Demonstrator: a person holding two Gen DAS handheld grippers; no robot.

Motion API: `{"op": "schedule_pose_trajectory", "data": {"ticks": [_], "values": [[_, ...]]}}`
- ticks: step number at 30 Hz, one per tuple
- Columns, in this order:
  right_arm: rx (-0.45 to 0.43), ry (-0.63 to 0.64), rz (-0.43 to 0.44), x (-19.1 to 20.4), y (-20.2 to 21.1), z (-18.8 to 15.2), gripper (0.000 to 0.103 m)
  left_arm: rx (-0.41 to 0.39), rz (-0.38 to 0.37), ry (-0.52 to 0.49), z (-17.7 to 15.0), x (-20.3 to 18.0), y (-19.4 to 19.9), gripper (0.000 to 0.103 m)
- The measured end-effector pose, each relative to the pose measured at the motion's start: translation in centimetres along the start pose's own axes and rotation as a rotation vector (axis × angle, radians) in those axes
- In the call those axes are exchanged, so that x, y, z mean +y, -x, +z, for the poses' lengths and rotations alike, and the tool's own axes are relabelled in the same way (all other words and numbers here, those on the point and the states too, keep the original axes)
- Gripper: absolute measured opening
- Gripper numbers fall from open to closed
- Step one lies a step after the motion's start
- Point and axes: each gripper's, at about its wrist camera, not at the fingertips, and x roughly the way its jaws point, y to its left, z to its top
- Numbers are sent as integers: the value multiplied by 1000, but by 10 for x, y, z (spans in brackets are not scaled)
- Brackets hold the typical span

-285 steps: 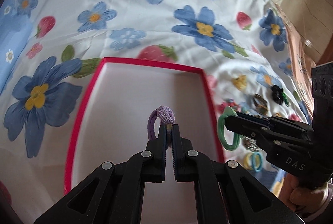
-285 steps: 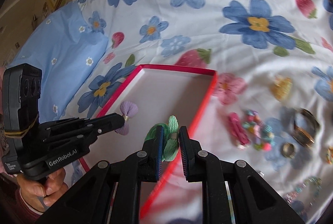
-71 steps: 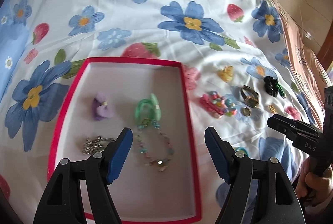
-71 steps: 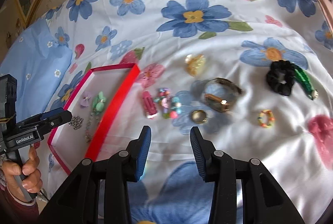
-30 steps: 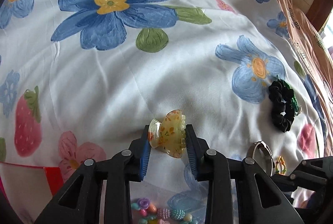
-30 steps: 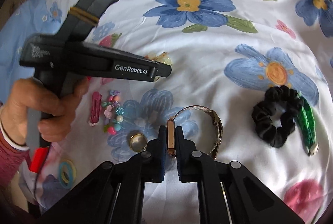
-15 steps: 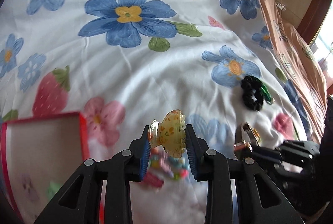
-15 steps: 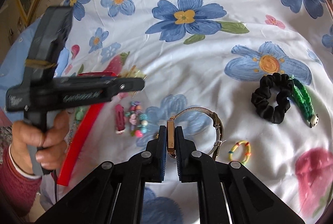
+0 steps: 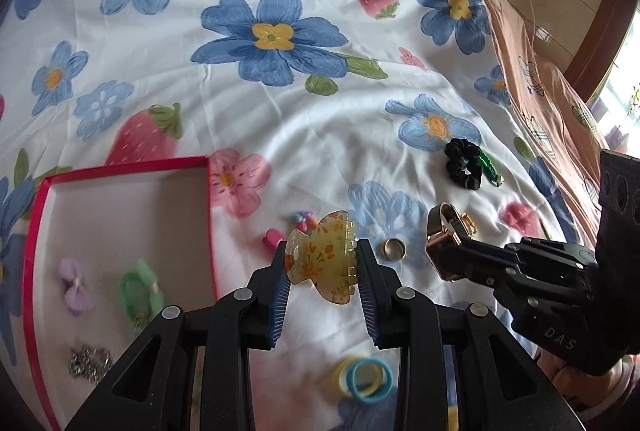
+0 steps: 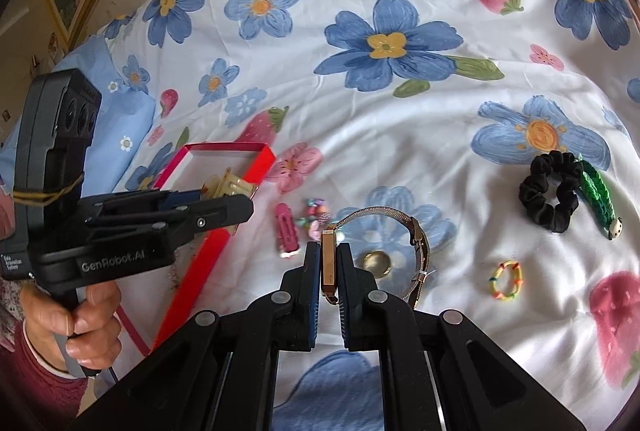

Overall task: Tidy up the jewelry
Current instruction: 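Carry the gold watch and yellow claw clip into the red box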

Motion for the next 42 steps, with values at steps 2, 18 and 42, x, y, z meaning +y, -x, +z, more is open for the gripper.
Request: {"op": "schedule_pose_trajectory", "data": {"ticks": [2,18,42], "values": [[-2,2,5,5,1,-1,7,-3,2,4,-4,4,6,30],[1,29,57,47,7,-12,7,-36,18,53,-49,23,60,30],[62,152,170,133,-27,-22,7,-78,181,226,-111,101,128,30]]}}
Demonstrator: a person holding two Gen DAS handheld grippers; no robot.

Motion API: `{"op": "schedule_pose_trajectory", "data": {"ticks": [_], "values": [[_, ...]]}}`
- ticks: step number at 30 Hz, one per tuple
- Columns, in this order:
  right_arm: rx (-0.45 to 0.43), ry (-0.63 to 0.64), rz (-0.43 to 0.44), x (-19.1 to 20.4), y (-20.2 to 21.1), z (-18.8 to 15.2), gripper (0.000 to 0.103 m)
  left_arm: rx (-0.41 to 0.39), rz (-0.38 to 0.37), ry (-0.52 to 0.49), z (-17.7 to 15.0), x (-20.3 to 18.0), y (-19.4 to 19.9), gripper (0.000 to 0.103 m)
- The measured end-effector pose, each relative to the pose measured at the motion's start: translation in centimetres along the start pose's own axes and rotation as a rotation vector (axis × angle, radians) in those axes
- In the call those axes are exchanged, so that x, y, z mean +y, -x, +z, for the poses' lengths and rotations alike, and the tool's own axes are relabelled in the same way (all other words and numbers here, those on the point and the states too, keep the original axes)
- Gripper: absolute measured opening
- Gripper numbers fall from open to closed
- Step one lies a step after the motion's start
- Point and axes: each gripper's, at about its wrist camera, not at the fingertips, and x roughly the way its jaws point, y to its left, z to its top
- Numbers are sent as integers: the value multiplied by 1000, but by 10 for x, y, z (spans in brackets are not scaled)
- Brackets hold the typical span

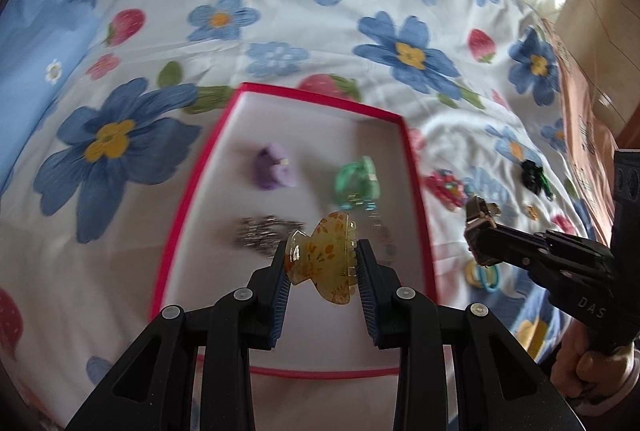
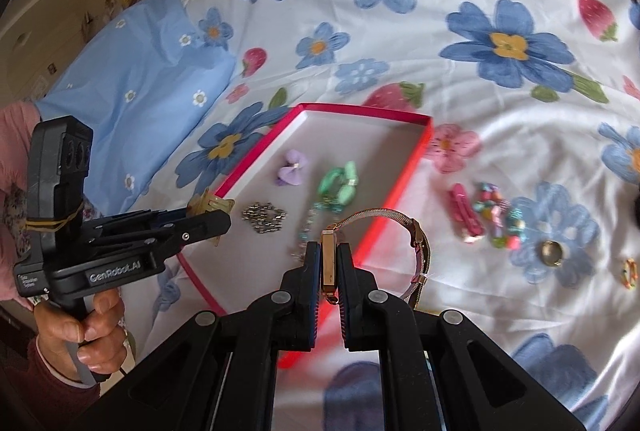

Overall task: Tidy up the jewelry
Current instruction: 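Carry the gold watch and yellow claw clip into the red box, then open both grippers to release the watch and claw clip in the box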

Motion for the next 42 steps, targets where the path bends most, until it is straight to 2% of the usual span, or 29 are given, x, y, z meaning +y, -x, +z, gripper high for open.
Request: {"op": "schedule_pose_trajectory", "data": {"ticks": [10,20,31,35,36,40,42], "values": [[47,46,24,24,-30,4,8,22,41,53,-4,26,-10,30],[87,66,29,32,-57,10,7,74,62,48,0,40,-47,31],[162,85,-3,29,-103,9,8,101,105,43,5,44,-79,31],[175,104,-9,32,-109,9,9,98,120,35,5,41,-82,31],[180,105,-9,32,-111,9,12,97,124,34,6,40,-83,31],[184,106,-3,33,-111,7,13,95,130,34,5,39,-83,32],[181,104,4,33,-109,7,14,98,127,39,5,40,-82,38]]}}
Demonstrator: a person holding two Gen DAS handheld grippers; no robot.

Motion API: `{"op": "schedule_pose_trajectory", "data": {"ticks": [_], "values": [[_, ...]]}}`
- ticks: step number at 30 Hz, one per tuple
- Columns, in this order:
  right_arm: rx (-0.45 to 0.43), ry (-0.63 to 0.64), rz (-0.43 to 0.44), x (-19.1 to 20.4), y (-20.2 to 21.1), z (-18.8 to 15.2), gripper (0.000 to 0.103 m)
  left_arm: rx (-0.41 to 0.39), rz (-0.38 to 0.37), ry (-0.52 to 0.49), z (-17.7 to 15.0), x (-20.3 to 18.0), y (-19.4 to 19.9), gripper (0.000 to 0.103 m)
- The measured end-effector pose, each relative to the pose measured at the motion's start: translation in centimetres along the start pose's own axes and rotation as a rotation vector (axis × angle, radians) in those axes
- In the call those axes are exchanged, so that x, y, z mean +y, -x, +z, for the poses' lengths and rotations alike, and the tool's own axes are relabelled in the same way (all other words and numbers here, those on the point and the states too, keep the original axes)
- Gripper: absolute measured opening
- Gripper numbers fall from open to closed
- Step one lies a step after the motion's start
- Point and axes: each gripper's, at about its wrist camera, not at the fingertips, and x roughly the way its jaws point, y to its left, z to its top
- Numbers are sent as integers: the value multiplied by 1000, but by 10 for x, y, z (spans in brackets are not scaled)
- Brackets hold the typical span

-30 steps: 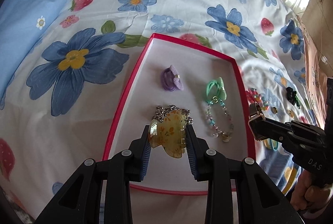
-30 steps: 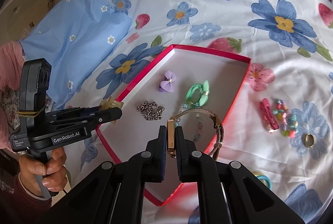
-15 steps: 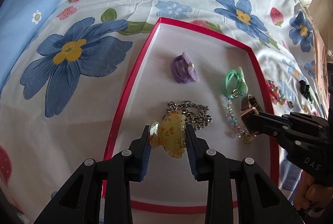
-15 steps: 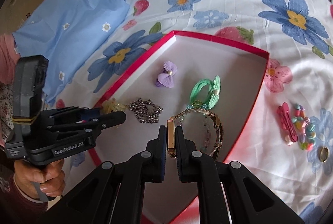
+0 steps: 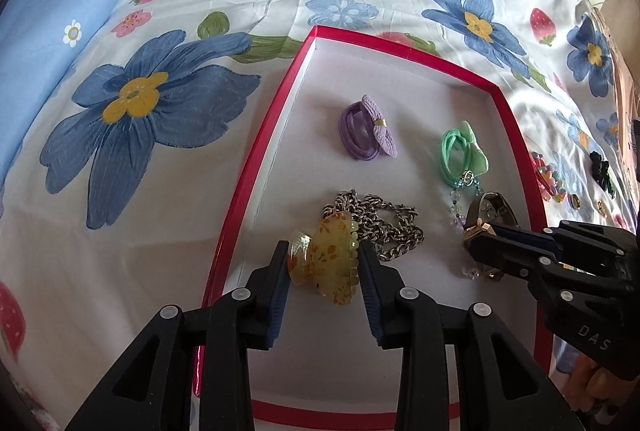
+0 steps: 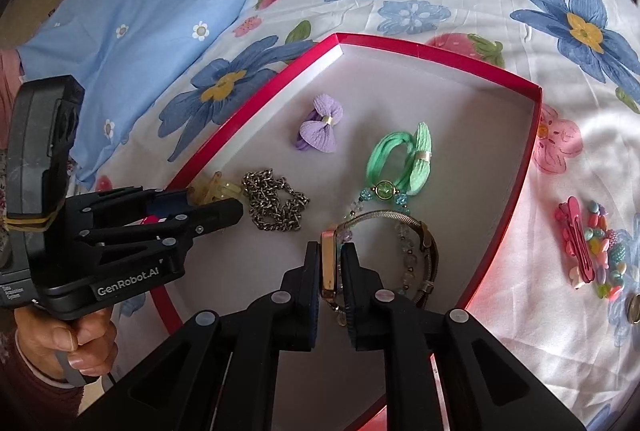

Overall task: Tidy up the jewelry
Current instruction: 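Open both grippers to release the watch and claw clip in the box, then grasp the gold ring with the right gripper while the left grasps the pink hair clip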

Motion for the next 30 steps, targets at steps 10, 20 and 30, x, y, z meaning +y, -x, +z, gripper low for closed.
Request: {"op": "schedule_pose_trajectory", "data": {"ticks": [10,20,30], "values": [[-57,-32,24,-7,26,-2,28,-23,1,13,-5,2,20,60],[-172,-113,9,-33,82,-26,55,-70,-43,30,-12,-9,53,80],[-221,-224,-95,-80,124,-61,55,-71,-114,-28,-16,-46,64,80]]}}
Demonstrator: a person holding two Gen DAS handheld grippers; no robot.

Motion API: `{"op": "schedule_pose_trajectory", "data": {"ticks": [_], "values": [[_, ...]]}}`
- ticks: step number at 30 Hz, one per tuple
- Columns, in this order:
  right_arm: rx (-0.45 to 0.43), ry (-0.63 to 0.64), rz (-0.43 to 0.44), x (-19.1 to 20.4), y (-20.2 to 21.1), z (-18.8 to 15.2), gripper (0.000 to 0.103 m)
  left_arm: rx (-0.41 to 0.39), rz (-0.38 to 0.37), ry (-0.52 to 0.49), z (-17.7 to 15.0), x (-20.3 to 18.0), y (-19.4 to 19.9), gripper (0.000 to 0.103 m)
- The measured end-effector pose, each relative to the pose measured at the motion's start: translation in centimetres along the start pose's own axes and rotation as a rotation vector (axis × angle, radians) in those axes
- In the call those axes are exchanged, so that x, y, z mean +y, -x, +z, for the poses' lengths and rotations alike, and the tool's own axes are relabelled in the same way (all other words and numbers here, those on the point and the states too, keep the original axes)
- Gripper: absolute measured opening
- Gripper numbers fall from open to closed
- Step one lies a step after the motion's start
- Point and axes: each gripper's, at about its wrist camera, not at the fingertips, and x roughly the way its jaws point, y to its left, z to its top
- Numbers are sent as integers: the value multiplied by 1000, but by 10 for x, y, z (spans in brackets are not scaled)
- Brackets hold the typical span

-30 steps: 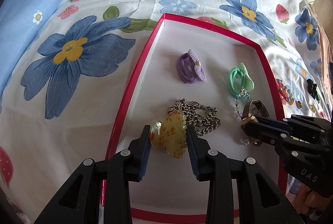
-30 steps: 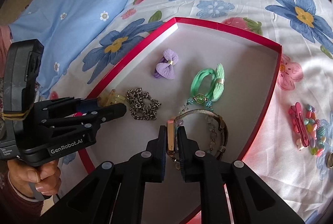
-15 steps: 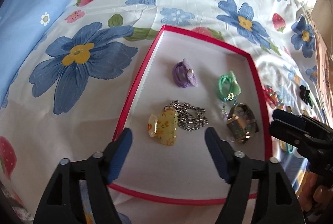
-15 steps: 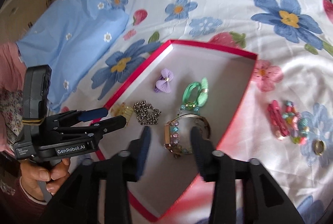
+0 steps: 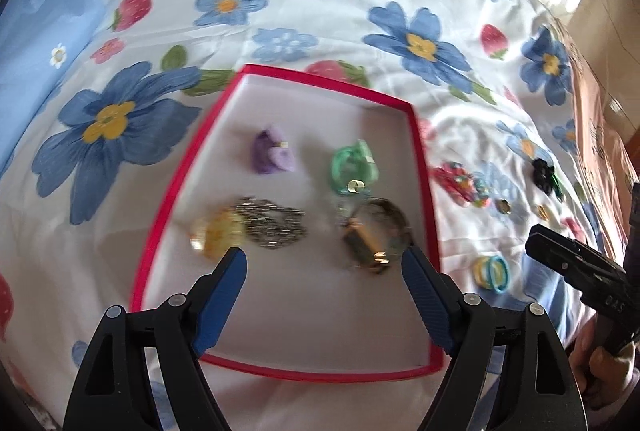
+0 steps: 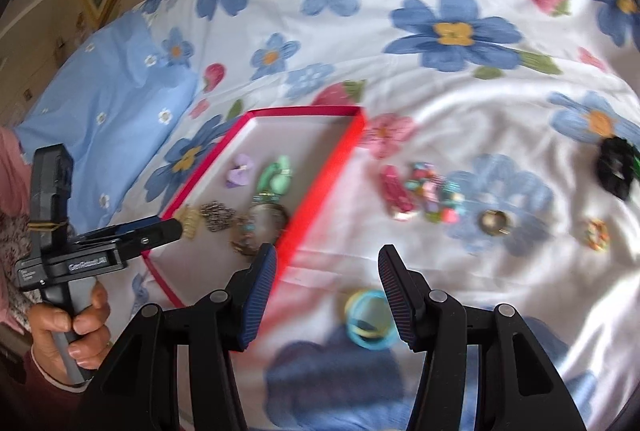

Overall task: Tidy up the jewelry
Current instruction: 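Grasp the gold ring with the right gripper while the left grasps the pink hair clip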

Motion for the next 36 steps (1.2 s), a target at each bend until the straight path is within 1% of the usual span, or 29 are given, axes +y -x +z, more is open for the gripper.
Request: {"op": "schedule_pose_trajectory", "data": {"ticks": [11,15,18,26,31,34,36], "values": [[-41,-83,-91,-52,33,-13,55,7,-61,-96,14,-47,-9,80],[-47,-101,-112,-67,38,-15,55,12,-76,-136,18,-67,-18,80],[-45,-90,-129,-74,38,-14,55,17,-87,-169,23,-84,-28,79],[-6,-56,-157,-91,21,-4,54,62,-85,-234,39,-121,-72,78],[-14,-73,-178,-106,24,0,54,101,-74,-253,51,-139,-107,77],[-2,-49,-190,-109,21,3,53,119,-54,-271,57,-150,-130,72],[9,-35,-184,-109,15,6,53,134,-31,-284,59,-157,-146,66]]}}
